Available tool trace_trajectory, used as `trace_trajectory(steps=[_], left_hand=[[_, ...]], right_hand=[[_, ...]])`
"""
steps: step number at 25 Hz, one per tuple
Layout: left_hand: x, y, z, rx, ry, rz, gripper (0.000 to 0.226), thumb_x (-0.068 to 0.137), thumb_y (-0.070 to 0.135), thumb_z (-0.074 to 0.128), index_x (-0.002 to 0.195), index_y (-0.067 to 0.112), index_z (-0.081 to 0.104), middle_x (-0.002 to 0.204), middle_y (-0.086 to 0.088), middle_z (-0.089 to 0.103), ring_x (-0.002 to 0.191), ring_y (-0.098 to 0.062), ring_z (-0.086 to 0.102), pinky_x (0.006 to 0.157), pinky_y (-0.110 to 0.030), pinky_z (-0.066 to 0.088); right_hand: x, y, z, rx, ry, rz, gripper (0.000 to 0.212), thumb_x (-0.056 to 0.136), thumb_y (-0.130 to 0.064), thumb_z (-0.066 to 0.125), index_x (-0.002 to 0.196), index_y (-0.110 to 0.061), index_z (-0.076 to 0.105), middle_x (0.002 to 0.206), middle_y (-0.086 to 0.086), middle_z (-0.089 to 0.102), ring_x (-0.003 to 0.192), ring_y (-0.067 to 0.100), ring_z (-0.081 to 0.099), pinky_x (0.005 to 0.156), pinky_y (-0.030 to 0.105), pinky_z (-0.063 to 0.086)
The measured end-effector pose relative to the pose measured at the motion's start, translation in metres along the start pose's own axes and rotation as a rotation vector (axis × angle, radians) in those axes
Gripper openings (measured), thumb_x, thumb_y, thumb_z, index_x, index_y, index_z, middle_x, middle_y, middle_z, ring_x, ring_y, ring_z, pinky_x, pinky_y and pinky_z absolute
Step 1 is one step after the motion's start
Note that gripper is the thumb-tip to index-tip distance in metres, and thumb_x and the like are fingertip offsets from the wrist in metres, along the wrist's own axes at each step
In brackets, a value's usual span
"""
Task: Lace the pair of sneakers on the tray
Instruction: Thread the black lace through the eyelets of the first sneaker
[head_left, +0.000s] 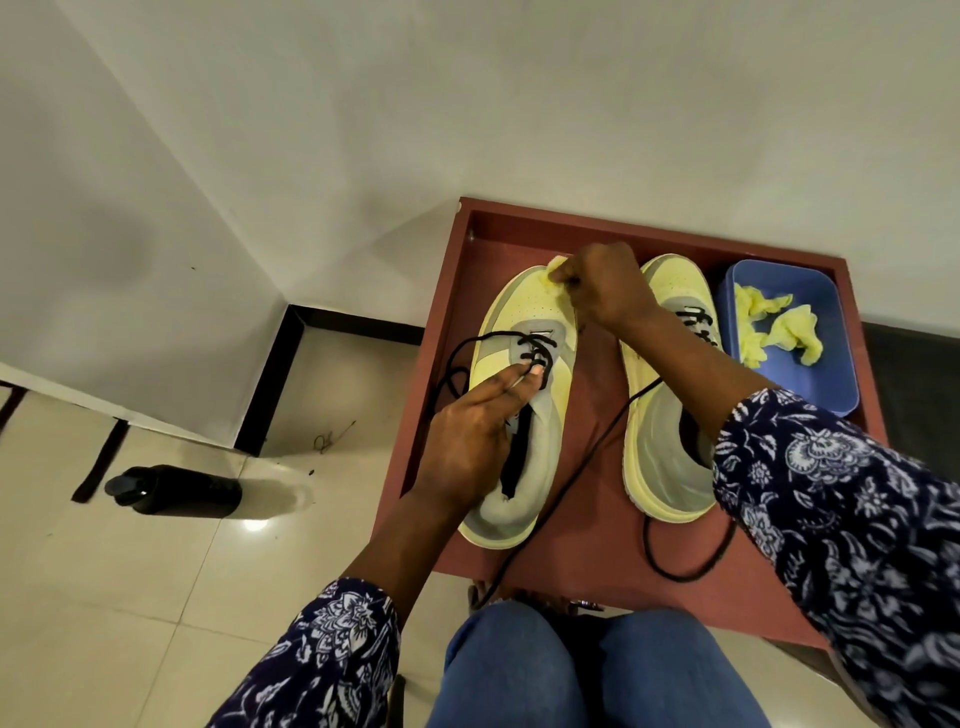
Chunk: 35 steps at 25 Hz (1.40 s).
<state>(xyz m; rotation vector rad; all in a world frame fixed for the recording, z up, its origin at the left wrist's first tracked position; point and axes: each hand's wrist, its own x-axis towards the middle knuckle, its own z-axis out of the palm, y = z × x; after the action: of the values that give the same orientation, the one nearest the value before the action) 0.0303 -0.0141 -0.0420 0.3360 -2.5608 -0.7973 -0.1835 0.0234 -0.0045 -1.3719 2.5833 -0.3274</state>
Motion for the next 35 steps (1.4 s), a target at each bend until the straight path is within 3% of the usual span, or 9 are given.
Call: trace_trajectory(steps=[6, 9, 14, 17, 21, 26, 30, 32, 35], left_hand=[[0.001, 0.001, -0.002, -0.004, -0.001, -0.001, 0.053, 0.079, 0.005, 0.027, 0.118, 0.011, 0.063, 0.12, -0.009, 0.064, 0.102, -0.022, 0.066, 0.061, -0.03, 0.06], [0.001, 0.0, -0.001, 0.004, -0.005, -0.001, 0.054, 0.078, 0.003, 0.028, 0.118, 0.012, 0.062, 0.121, -0.008, 0.064, 0.101, -0.021, 0.066, 0.057, -0.029, 0.059], [0.0, 0.002, -0.001, 0.005, -0.007, -0.026, 0.052, 0.08, 0.006, 0.027, 0.118, 0.012, 0.063, 0.121, -0.008, 0.064, 0.103, -0.021, 0.065, 0.064, -0.028, 0.059], [0.0, 0.003, -0.002, -0.005, -0.007, -0.034, 0.051, 0.082, 0.009, 0.027, 0.118, 0.013, 0.063, 0.121, -0.009, 0.064, 0.1, -0.022, 0.067, 0.067, -0.026, 0.058], [-0.001, 0.004, -0.001, -0.006, -0.004, -0.057, 0.05, 0.082, 0.01, 0.028, 0.118, 0.014, 0.062, 0.121, -0.009, 0.064, 0.097, -0.024, 0.068, 0.063, -0.029, 0.059], [0.0, 0.004, 0.001, 0.014, 0.003, -0.06, 0.049, 0.081, 0.007, 0.03, 0.119, 0.014, 0.062, 0.12, -0.008, 0.064, 0.099, -0.024, 0.067, 0.064, -0.032, 0.06], [0.0, 0.004, 0.001, 0.023, -0.004, -0.052, 0.051, 0.081, 0.006, 0.029, 0.12, 0.015, 0.061, 0.121, -0.008, 0.064, 0.099, -0.022, 0.067, 0.063, -0.028, 0.059], [0.0, 0.003, 0.002, 0.029, -0.006, -0.054, 0.051, 0.081, 0.006, 0.03, 0.12, 0.015, 0.061, 0.121, -0.007, 0.064, 0.099, -0.021, 0.067, 0.062, -0.027, 0.059], [0.0, 0.003, 0.002, 0.041, -0.008, -0.046, 0.052, 0.08, 0.004, 0.03, 0.12, 0.016, 0.061, 0.121, -0.006, 0.064, 0.097, -0.021, 0.067, 0.058, -0.028, 0.059]], right_hand=[[0.012, -0.017, 0.015, 0.022, 0.033, 0.007, 0.036, 0.083, 0.007, 0.05, 0.116, -0.003, 0.061, 0.117, 0.018, 0.064, 0.108, 0.036, 0.058, 0.093, 0.039, 0.047], [0.017, -0.026, 0.015, -0.075, -0.063, -0.084, 0.04, 0.084, 0.006, 0.05, 0.12, -0.007, 0.059, 0.121, 0.014, 0.062, 0.113, 0.034, 0.053, 0.098, 0.036, 0.039], [0.016, -0.051, 0.003, -0.173, -0.264, -0.239, 0.039, 0.088, 0.002, 0.045, 0.122, -0.009, 0.06, 0.132, 0.006, 0.055, 0.124, 0.024, 0.046, 0.102, 0.029, 0.032], [0.017, -0.064, 0.004, -0.124, -0.416, -0.31, 0.041, 0.084, 0.006, 0.045, 0.113, -0.013, 0.066, 0.127, 0.005, 0.059, 0.121, 0.026, 0.05, 0.102, 0.041, 0.039], [0.018, -0.075, 0.004, -0.225, -0.51, -0.319, 0.042, 0.086, 0.002, 0.044, 0.113, -0.022, 0.066, 0.134, -0.004, 0.053, 0.127, 0.023, 0.042, 0.108, 0.056, 0.016], [0.025, -0.059, 0.002, -0.309, -0.36, -0.267, 0.041, 0.088, -0.006, 0.045, 0.117, -0.029, 0.062, 0.133, -0.005, 0.053, 0.13, 0.022, 0.041, 0.108, 0.057, 0.019], [0.032, -0.025, 0.009, -0.128, -0.214, -0.102, 0.044, 0.087, -0.001, 0.044, 0.122, -0.022, 0.06, 0.131, 0.007, 0.053, 0.123, 0.03, 0.046, 0.101, 0.046, 0.039], [0.032, -0.015, 0.013, -0.037, -0.173, -0.026, 0.046, 0.086, 0.004, 0.042, 0.125, -0.016, 0.058, 0.128, 0.013, 0.055, 0.119, 0.031, 0.05, 0.098, 0.036, 0.039], [0.024, -0.012, 0.016, 0.05, -0.101, 0.083, 0.049, 0.086, 0.007, 0.042, 0.129, -0.012, 0.053, 0.128, 0.018, 0.055, 0.118, 0.034, 0.05, 0.095, 0.033, 0.04]])
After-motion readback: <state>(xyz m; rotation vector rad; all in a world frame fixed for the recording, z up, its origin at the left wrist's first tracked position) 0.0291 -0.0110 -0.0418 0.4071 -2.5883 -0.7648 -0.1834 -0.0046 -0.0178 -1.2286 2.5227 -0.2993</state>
